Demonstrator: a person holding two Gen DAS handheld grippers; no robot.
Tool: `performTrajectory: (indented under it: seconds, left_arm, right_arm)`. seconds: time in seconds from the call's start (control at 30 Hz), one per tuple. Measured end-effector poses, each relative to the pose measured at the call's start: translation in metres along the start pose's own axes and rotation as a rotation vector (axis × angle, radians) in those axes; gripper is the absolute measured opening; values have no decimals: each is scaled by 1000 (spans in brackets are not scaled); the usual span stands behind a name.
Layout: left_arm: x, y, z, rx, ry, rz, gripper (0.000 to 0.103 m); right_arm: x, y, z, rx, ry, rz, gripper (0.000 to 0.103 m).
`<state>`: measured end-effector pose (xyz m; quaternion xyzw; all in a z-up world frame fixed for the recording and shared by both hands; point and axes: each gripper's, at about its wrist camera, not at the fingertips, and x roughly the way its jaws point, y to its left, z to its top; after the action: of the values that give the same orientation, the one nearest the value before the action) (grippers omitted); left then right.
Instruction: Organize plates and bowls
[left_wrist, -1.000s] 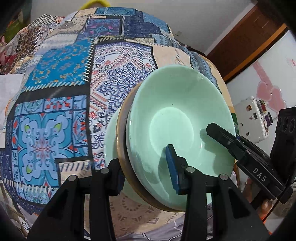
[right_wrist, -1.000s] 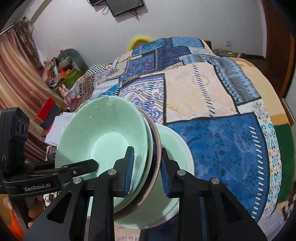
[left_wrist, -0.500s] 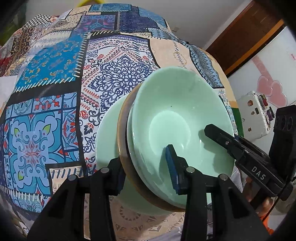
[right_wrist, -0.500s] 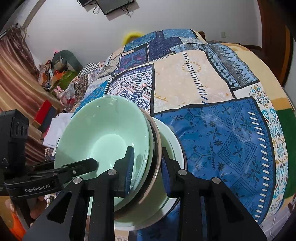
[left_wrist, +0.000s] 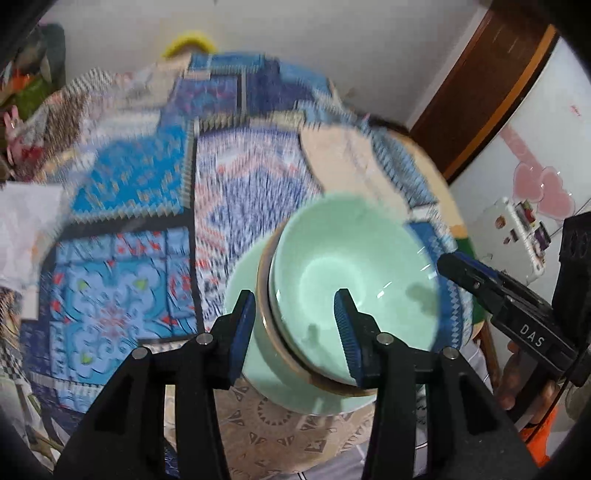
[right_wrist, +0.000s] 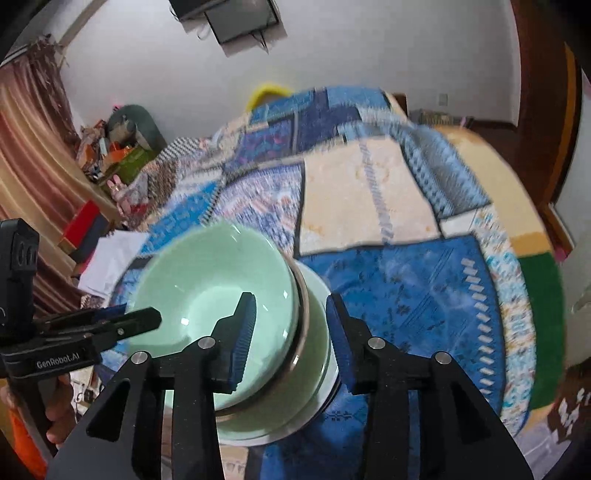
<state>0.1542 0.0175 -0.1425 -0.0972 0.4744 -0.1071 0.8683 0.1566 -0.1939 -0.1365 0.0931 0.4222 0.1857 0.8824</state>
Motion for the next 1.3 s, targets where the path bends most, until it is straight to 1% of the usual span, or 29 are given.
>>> performTrajectory:
  seconds: [0.07,0.1,0.17,0.23,0.3,0.4,0.5,0.53,0.57,0.6,0.63,0.67,0.7,0.73,0.77,0.8,0.83,0.9,0.97,1.13,1.3]
  left_arm:
    - [-26,-8,4,17,-76,4,45]
    - [-44,-12,5,27,-126,5,45]
    - [-67,-22,6,47,-201,11,46]
    - [-96,-32,5,77,-291,34,52]
    - [-124,-42,2,102,-383,66,55]
    - [-152,-51,-4,119,-465,67,57]
    - [-179,-60,-13,131,-543,66,60]
    - [-184,-61,-15,131,-558,64,62]
    - [-190,-62,-18,131,-572,64,65]
    - [-196,-63,-21,132,-589,58,76]
    - [-199,-64,-23,133,-602,54,83]
    - [-203,-65,-27,136,-618,54,86]
    - [-208,-67,-30,141,-640,59,89]
    - [-212,-69,-33,152,-663,76,94]
    - [-214,-71,-37,162,-679,90,97]
    - [-216,-72,-40,172,-696,103,100]
    - [-218,-74,-42,179,-709,114,101]
    - [-219,-77,-46,190,-727,130,103]
    - [-218,-78,-50,196,-736,142,103]
    - [-216,-83,-55,214,-739,158,103]
    - [-213,-84,-58,213,-734,148,103]
  right_arm:
    - [-18,6,5,-16,-47,11,42]
    - [-29,10,7,-29,-77,17,43]
    - [-48,18,11,-51,-127,25,46]
    - [-68,27,16,-76,-184,36,47]
    - [-92,36,20,-99,-249,50,48]
    - [-121,48,22,-125,-335,73,48]
    - [-144,56,21,-151,-407,85,52]
    - [-152,59,20,-161,-433,89,53]
    - [-158,62,18,-170,-452,95,58]
    - [-165,64,17,-182,-472,100,60]
    - [-169,66,16,-187,-488,100,65]
    - [-173,68,14,-193,-506,98,69]
    - [-177,70,13,-202,-520,98,71]
    - [-178,71,11,-207,-528,98,76]
    - [-180,72,10,-213,-537,96,81]
    - [-181,74,9,-217,-546,94,84]
    - [-180,74,8,-221,-550,93,89]
    - [-179,76,7,-227,-559,86,94]
    - [-179,77,6,-226,-568,81,102]
    - [-178,75,4,-218,-573,73,103]
    - [-180,75,1,-213,-565,67,103]
